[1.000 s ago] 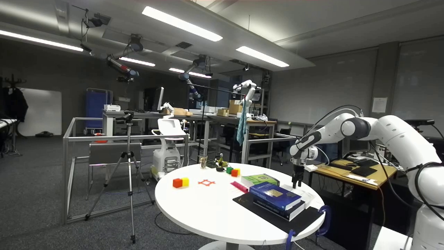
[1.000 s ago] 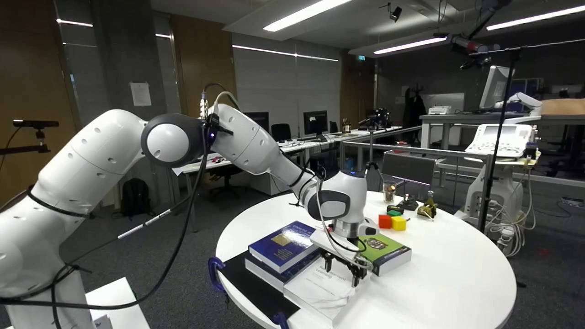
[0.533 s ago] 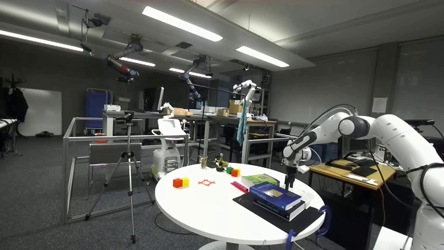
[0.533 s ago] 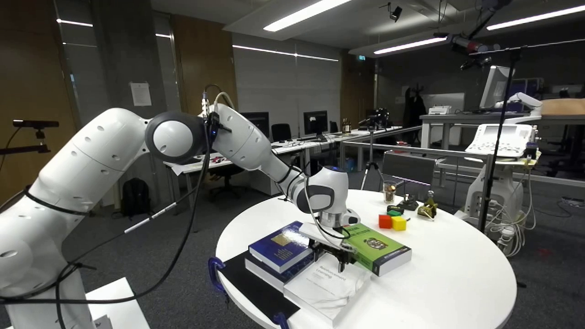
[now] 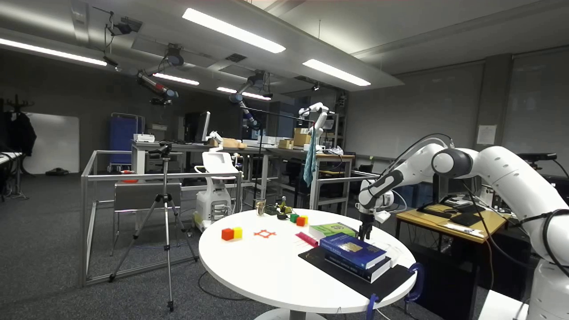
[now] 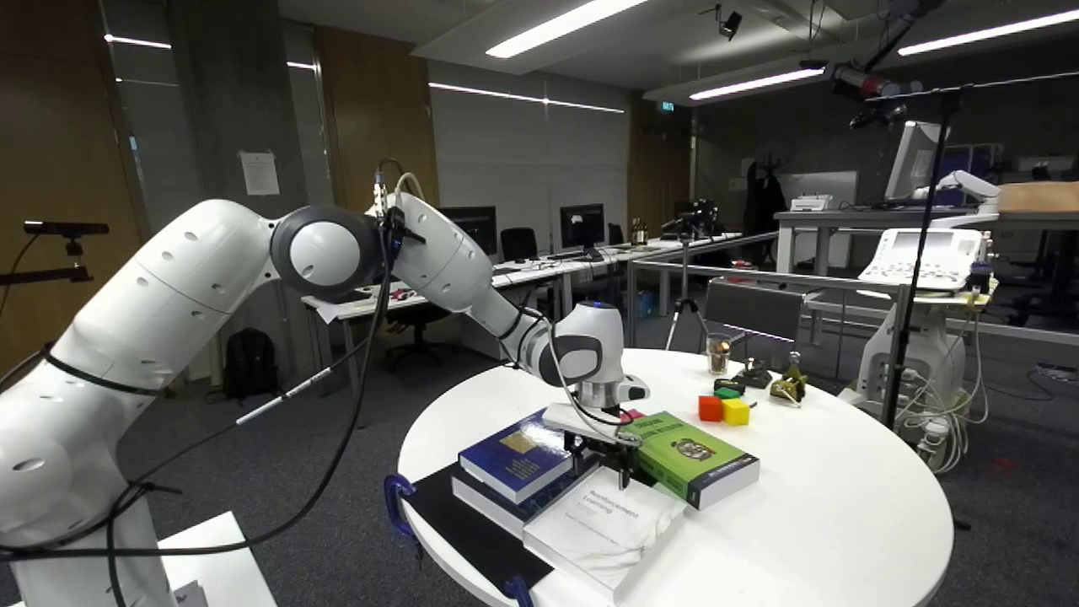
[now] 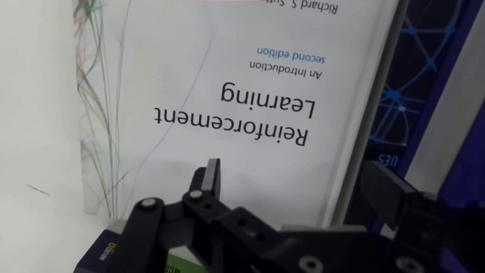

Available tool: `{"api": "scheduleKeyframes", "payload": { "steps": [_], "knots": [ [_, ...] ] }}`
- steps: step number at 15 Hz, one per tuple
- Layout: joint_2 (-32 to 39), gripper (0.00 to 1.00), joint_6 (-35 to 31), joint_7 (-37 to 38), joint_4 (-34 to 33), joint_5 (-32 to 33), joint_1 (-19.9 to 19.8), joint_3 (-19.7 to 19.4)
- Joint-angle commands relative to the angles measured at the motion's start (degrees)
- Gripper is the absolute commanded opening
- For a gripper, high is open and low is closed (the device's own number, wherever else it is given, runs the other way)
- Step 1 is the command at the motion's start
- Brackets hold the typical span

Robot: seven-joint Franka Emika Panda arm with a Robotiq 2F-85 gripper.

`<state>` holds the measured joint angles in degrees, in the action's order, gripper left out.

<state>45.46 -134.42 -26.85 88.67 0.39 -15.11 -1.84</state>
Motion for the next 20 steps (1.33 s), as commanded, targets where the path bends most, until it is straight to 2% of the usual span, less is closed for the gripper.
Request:
{"api": "scheduleKeyframes", "payload": {
  "steps": [1,10,20],
  "knots": [
    [-1.5,1.0,-1.1,3.5,1.9,2.8,1.5,-1.2],
    [-0.2,1.0,0.3,8.1,0.8,5.1,2.0,-3.2],
    [0.2,1.0,2.4,8.5,0.9,3.3,2.3,-1.3]
  ]
}}
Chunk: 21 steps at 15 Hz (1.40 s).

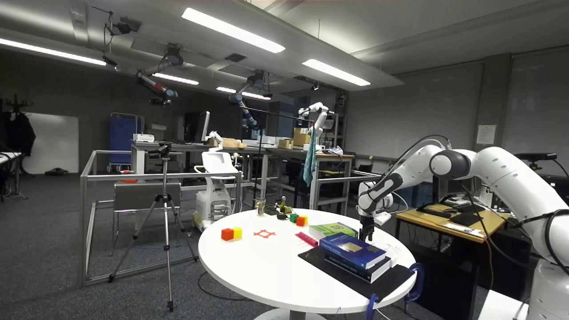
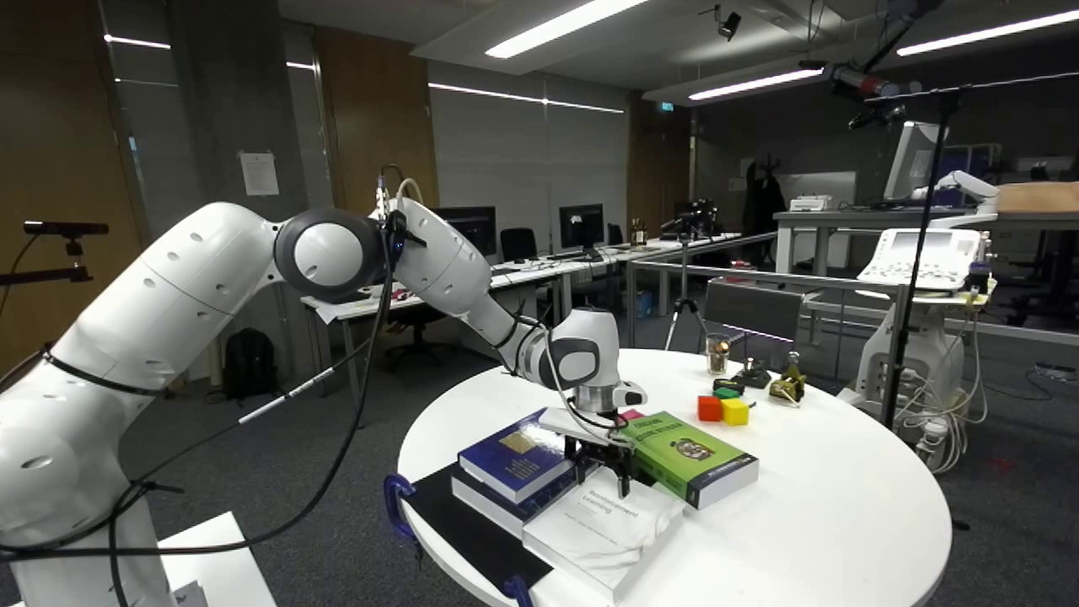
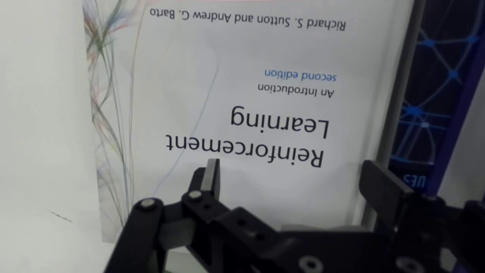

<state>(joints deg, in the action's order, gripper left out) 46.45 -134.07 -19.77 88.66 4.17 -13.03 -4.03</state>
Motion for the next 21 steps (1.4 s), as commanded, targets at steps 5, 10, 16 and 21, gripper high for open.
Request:
{"api": "scheduleKeyframes", "payload": {
  "steps": [5,10,16,21],
  "knots": [
    [-1.3,1.0,2.6,0.6,1.8,-2.7,-0.5,2.6],
    [-1.4,1.0,3.2,0.1,2.2,-3.2,-0.2,3.9],
    [-1.2,1.0,4.3,3.8,1.7,-0.6,1.7,1.3],
    [-1.5,1.0,5.2,9.1,2.3,3.0,4.3,-1.8]
  ]
}}
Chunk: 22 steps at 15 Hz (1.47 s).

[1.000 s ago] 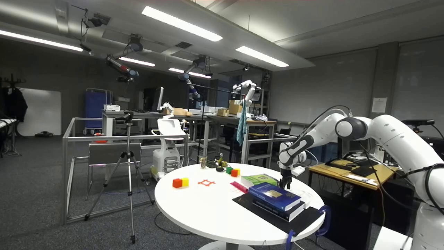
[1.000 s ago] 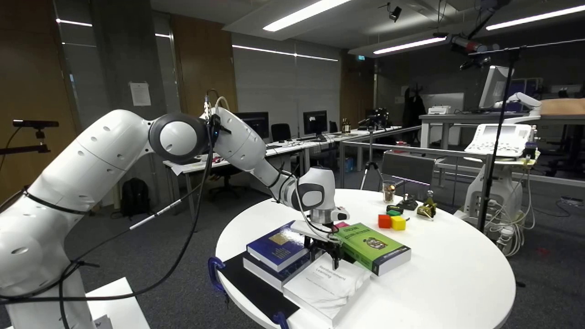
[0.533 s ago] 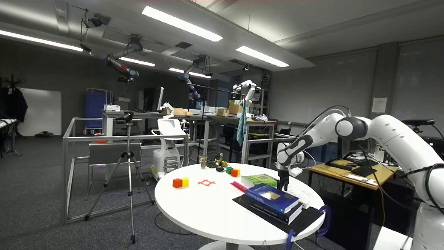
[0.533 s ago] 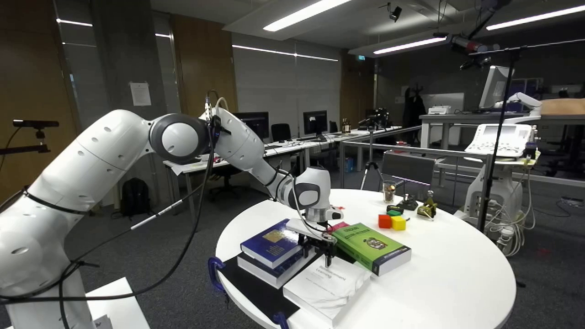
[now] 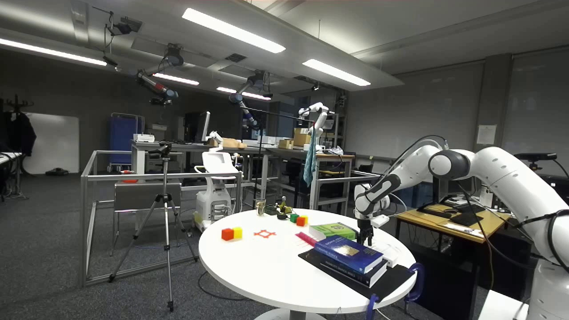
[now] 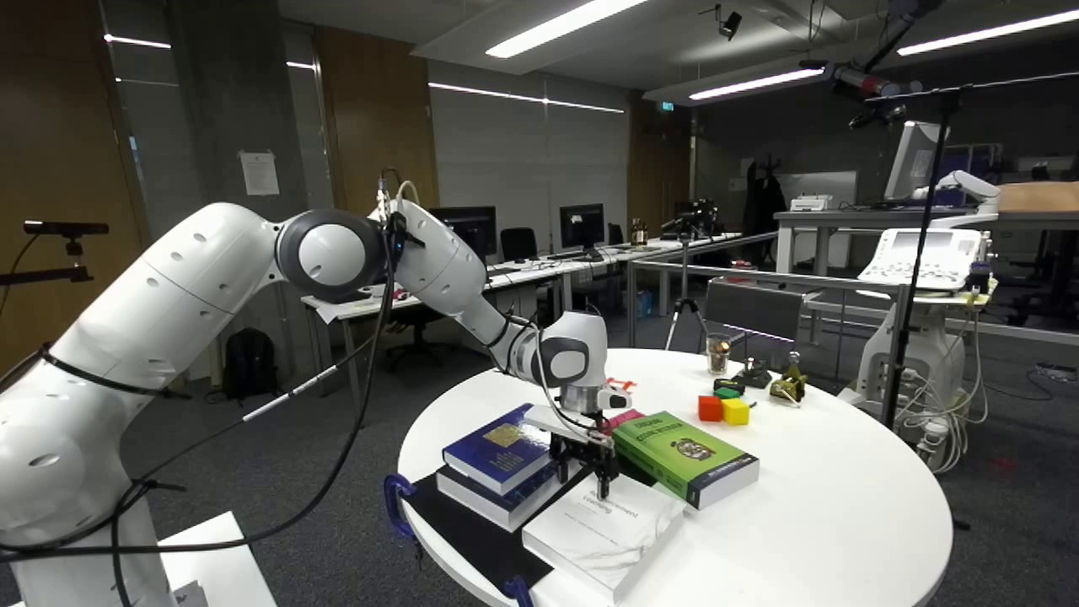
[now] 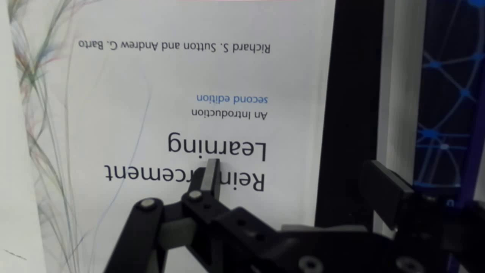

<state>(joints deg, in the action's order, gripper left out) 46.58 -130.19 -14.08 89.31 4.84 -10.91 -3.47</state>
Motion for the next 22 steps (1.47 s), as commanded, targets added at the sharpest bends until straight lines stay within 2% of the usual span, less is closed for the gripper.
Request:
{"api": "scheduleKeyframes", "payload": {
  "steps": [1,6,11,22],
  "knots": [
    [-1.7,1.0,1.6,4.1,1.8,2.8,2.5,-2.8],
    [-1.7,1.0,3.0,4.9,1.5,4.2,2.3,-4.0],
    [-0.8,1.0,3.3,2.2,0.3,3.1,0.0,-3.5],
    [1.7,1.0,2.5,2.1,-4.1,2.1,-4.8,-4.2]
  ]
}}
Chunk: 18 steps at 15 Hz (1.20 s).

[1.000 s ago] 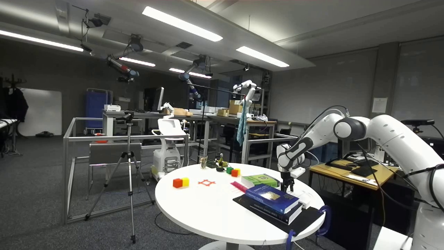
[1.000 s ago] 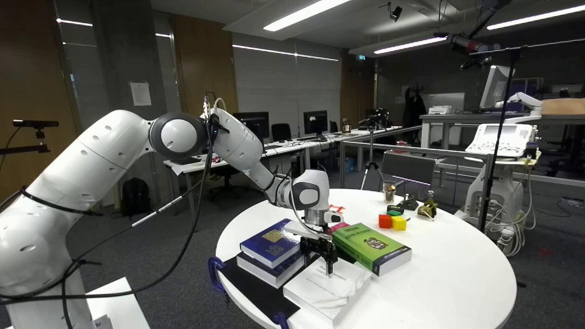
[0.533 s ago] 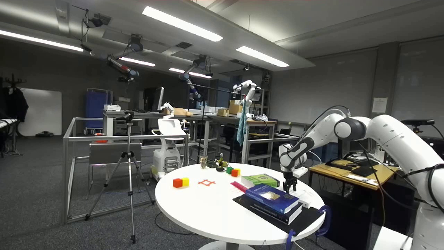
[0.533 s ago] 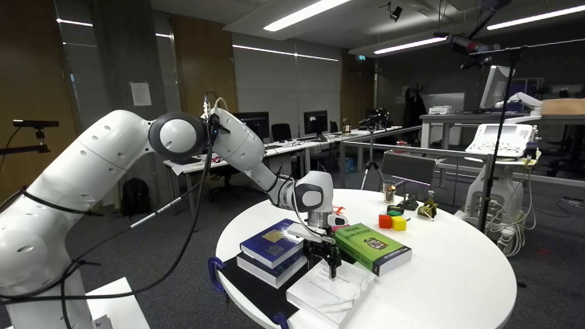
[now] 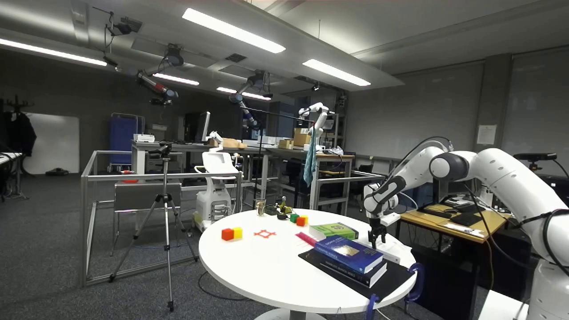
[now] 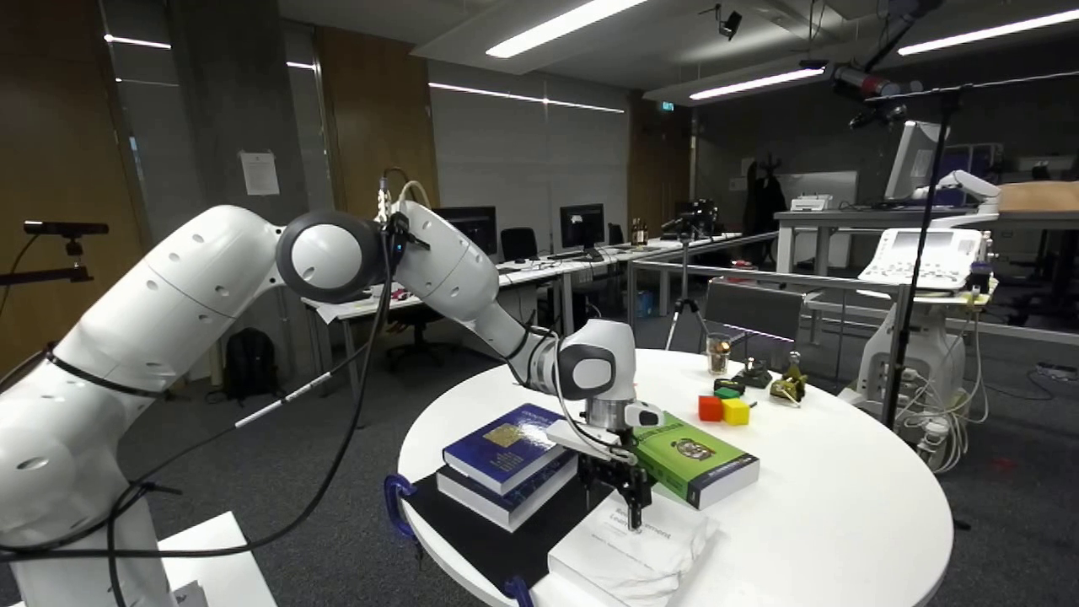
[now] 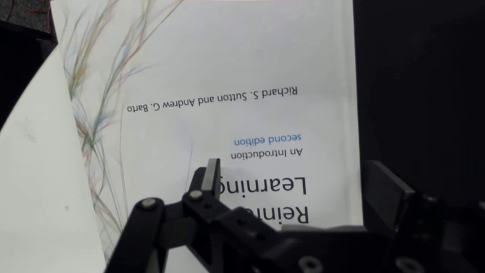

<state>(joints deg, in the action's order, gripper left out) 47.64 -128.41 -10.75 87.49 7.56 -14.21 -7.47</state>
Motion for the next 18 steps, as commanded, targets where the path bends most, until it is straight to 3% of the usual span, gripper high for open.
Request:
{"api": "scheduleKeyframes", "payload": {
  "steps": [1,9,18],
  "knots": [
    [0.7,1.0,0.7,-1.2,-2.6,-0.8,-1.9,-0.2],
    [1.5,1.0,1.0,-0.9,-5.3,-2.3,-4.0,0.3],
    [3.0,1.0,1.4,-1.5,-9.2,-2.5,-2.2,2.0]
  ]
}}
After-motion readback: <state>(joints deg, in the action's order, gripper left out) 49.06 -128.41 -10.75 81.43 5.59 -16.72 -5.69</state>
